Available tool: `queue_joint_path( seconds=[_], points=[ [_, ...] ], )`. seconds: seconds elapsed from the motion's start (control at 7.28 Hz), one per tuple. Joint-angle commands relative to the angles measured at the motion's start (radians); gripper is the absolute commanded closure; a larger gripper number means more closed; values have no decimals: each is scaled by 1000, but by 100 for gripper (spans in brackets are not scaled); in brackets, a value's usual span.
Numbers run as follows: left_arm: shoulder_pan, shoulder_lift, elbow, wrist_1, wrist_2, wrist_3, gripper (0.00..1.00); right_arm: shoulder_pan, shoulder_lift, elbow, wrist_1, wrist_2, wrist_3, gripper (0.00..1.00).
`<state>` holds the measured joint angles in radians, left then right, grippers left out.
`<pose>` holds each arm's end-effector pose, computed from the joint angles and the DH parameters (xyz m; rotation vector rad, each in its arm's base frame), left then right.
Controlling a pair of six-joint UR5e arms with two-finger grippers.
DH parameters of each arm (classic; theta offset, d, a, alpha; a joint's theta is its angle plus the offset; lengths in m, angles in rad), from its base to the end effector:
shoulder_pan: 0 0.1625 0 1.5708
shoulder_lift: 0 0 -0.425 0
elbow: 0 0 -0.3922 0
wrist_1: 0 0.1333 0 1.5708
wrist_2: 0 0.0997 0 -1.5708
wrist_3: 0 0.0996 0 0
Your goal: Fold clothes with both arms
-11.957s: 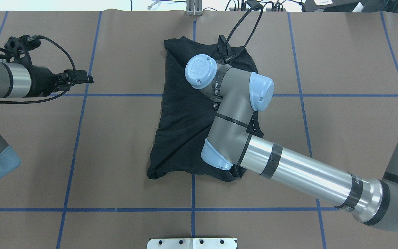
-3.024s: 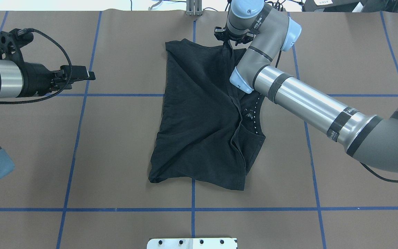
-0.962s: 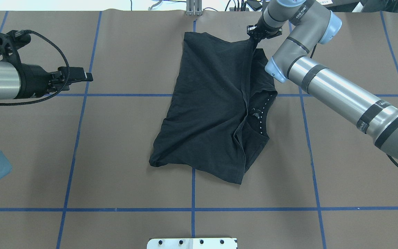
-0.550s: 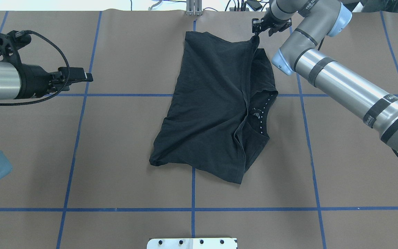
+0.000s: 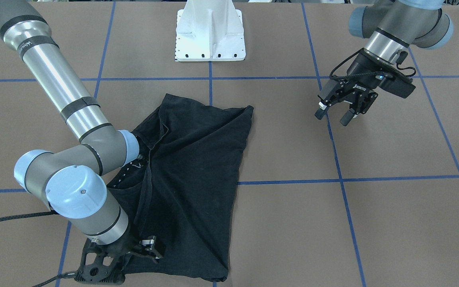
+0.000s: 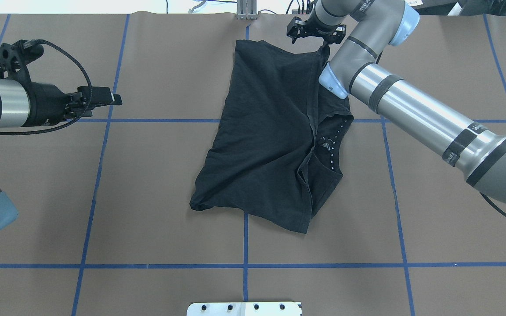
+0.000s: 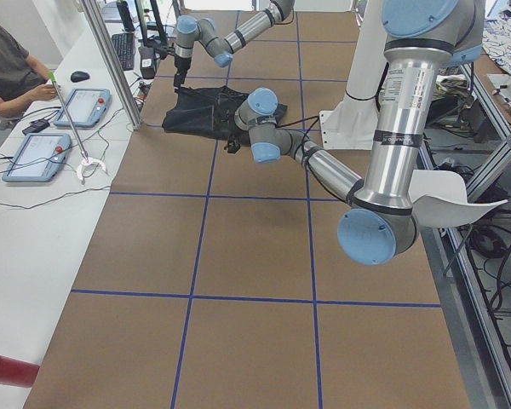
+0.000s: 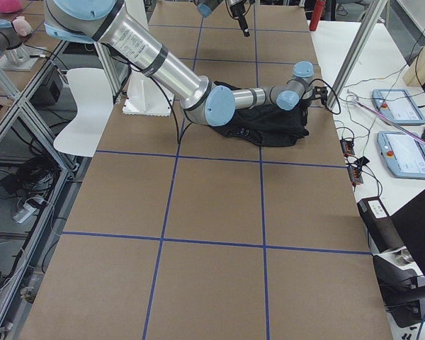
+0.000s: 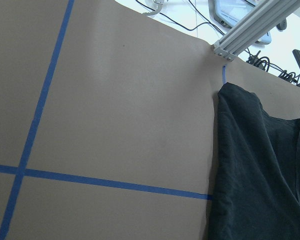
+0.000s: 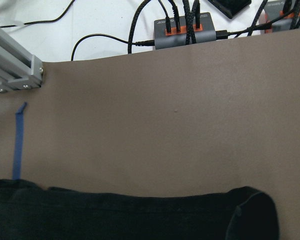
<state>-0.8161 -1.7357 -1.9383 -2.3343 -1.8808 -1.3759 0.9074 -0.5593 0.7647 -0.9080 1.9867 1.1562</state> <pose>0.2854 -0.4537 0.3124 0.3915 1.2569 -0.3287 -0.4674 -0.7492 0.2908 0.2182 -0.9160 0.2755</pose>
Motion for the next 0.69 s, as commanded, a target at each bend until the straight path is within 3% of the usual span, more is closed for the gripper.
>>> queue_joint_path(
  seconds=[0.0, 0.41, 0.55],
  points=[
    [27, -45, 13, 3, -4, -8, 1, -41, -190, 323, -35, 3, 314, 0],
    [55, -85, 56, 1, -4, -5, 2, -54, -431, 705, -178, -3, 471, 0],
    [57, -94, 65, 3, -4, -5, 2, -76, -462, 767, -219, -29, 482, 0]
  ],
)
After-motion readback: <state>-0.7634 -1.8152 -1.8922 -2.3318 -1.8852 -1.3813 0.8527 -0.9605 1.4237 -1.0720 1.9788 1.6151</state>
